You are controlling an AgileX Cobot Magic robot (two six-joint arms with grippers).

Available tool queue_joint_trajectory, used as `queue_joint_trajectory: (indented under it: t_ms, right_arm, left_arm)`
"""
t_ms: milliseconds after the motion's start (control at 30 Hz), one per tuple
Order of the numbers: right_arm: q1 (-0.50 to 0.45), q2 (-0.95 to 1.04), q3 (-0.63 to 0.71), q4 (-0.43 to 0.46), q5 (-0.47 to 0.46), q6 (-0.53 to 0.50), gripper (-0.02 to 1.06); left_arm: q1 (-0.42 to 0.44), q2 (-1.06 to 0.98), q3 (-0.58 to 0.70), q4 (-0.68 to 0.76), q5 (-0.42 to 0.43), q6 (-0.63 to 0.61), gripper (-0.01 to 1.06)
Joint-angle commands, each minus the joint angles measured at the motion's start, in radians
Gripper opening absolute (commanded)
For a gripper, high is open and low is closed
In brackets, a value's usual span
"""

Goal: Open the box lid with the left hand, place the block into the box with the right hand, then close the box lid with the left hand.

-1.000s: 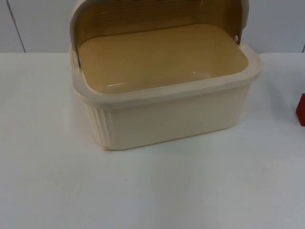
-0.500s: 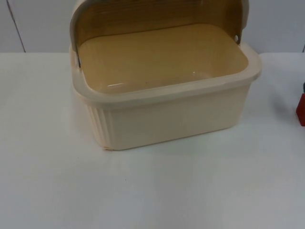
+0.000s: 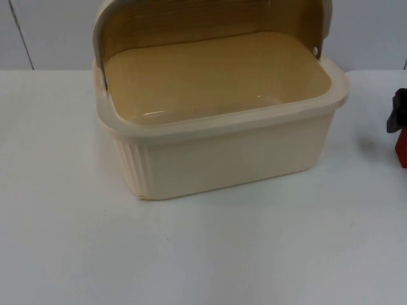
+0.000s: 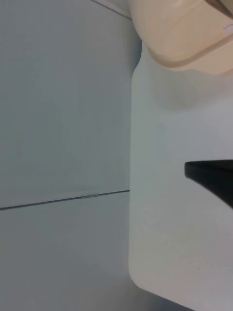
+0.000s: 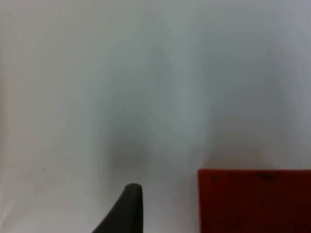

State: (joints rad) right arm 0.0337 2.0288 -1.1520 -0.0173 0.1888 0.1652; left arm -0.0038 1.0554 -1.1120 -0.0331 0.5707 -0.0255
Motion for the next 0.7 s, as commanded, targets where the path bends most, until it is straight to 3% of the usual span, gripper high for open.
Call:
queue_joint_trajectory:
  t_ms: [0, 300, 667]
  right_arm:
    - [0.001, 0.003, -0.005, 0.002, -0.024, 0.004, 1.05]
    - [0.001, 0.029, -0.005, 0.002, -0.09, 0.004, 1.05]
    - [0.001, 0.051, -0.005, 0.002, -0.081, 0.004, 1.05]
  left_arm:
    - [0.004, -0.007, 0.002, -0.006, -0.016, -0.007, 1.05]
    - [0.004, -0.007, 0.002, -0.006, -0.024, -0.007, 1.05]
    - [0.004, -0.007, 0.002, -0.006, -0.024, -0.007, 1.05]
